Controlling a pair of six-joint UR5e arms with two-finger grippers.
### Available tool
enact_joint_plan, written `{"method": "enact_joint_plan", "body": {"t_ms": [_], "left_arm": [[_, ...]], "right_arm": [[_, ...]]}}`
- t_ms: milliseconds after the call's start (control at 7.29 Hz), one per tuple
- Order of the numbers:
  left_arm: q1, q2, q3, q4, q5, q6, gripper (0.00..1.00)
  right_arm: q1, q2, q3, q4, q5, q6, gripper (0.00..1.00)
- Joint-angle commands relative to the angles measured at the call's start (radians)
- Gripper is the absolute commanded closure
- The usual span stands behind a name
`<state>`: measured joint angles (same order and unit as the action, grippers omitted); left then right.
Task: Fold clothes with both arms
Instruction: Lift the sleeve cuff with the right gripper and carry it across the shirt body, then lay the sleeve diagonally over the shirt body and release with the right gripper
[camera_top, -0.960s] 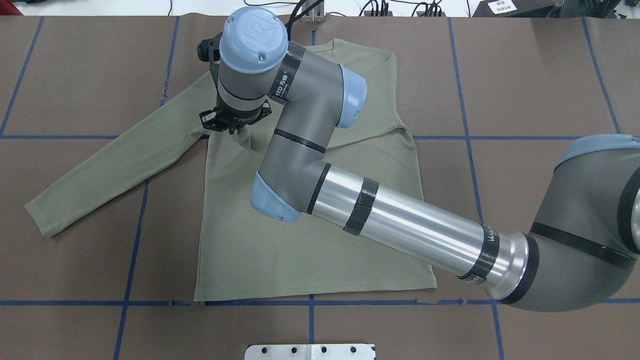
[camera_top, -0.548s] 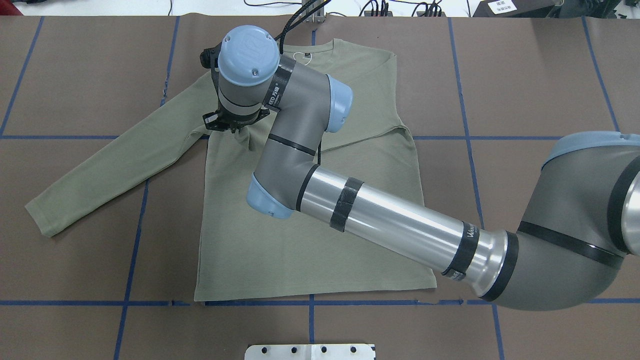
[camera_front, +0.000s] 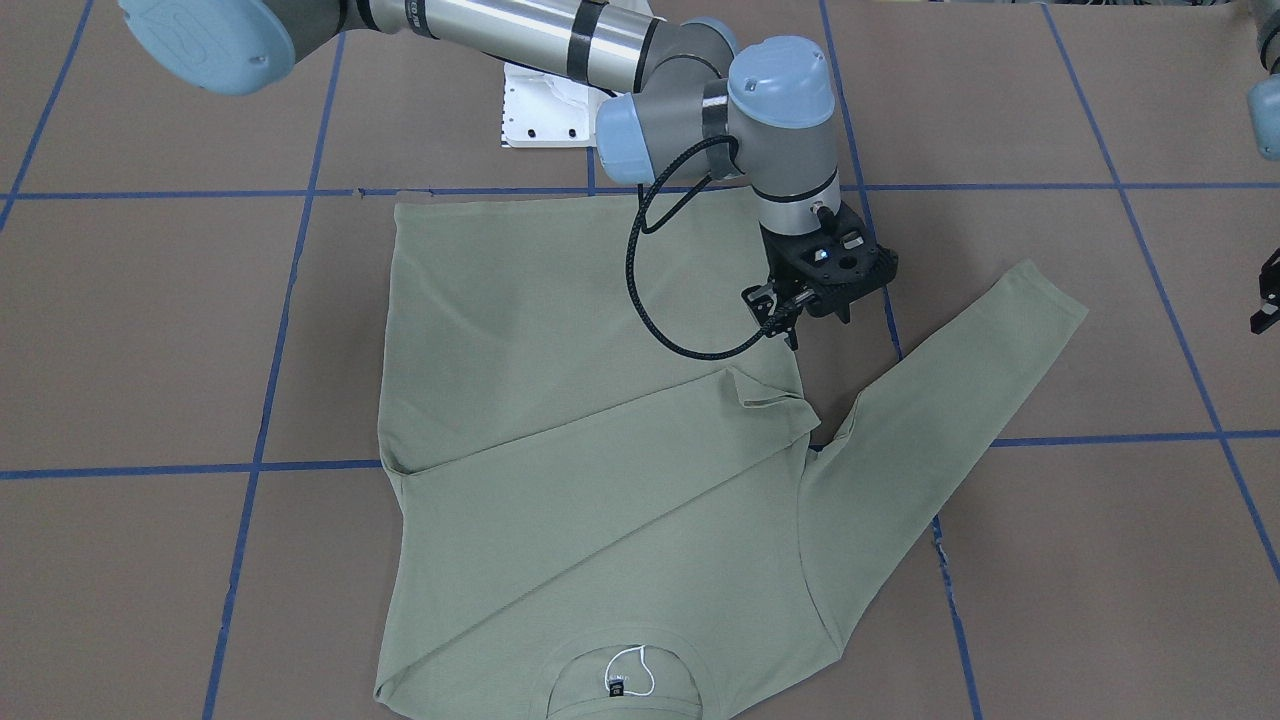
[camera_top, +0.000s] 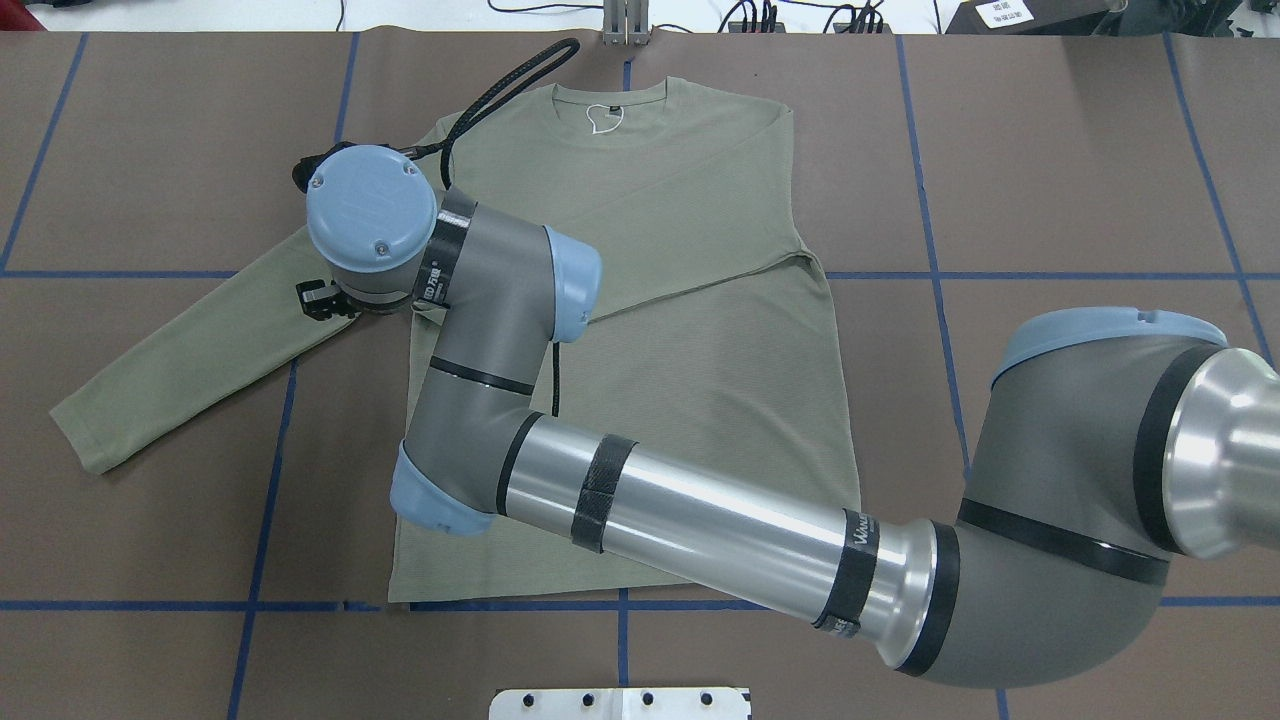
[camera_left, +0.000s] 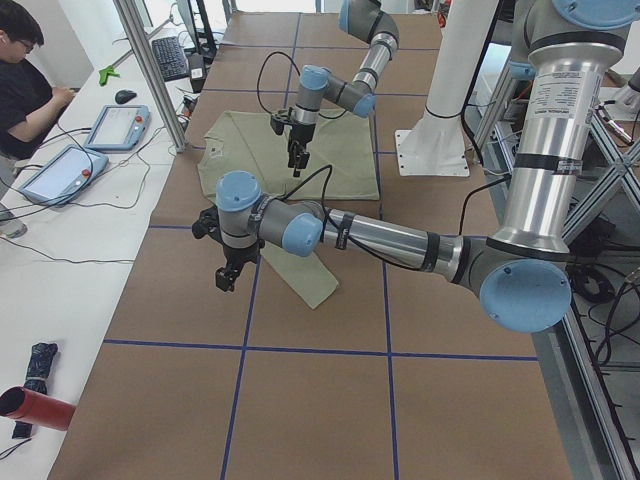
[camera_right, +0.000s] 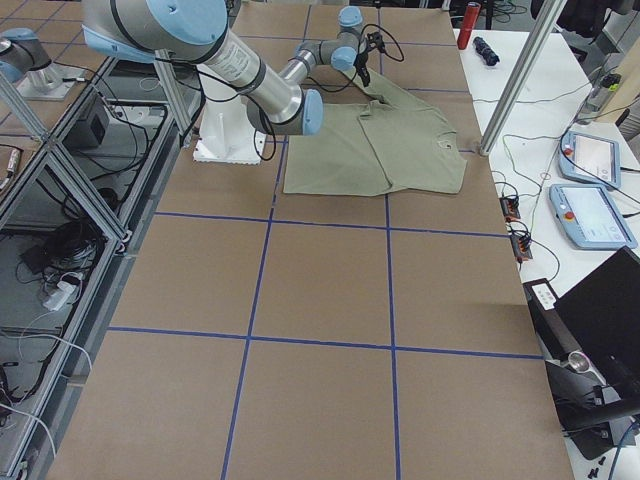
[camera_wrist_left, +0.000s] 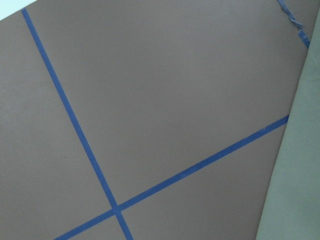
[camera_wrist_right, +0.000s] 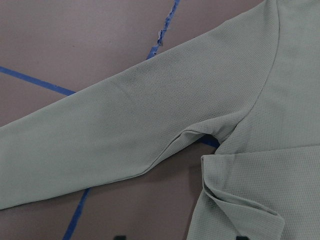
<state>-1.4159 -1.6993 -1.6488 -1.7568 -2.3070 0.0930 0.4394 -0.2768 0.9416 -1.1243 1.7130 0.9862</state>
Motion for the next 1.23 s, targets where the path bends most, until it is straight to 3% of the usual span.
{"method": "enact_joint_plan", "body": {"t_ms": [0, 411, 1097], "left_arm": [[0.015, 0.000, 0.000, -0.003, 0.000, -0.042, 0.00], [0.025, 0.000, -0.002, -0.006, -0.002, -0.058, 0.00], [0.025, 0.000, -0.006, -0.004, -0.002, -0.055, 0.00]], "right_arm": [[-0.007, -0.004, -0.003, -0.009, -0.015, 0.017, 0.01], [0.035, -0.016, -0.082, -0.014, -0.084, 0.032, 0.01], [0.007, -0.004, -0.256, 0.161, -0.093, 0.046, 0.01]]}}
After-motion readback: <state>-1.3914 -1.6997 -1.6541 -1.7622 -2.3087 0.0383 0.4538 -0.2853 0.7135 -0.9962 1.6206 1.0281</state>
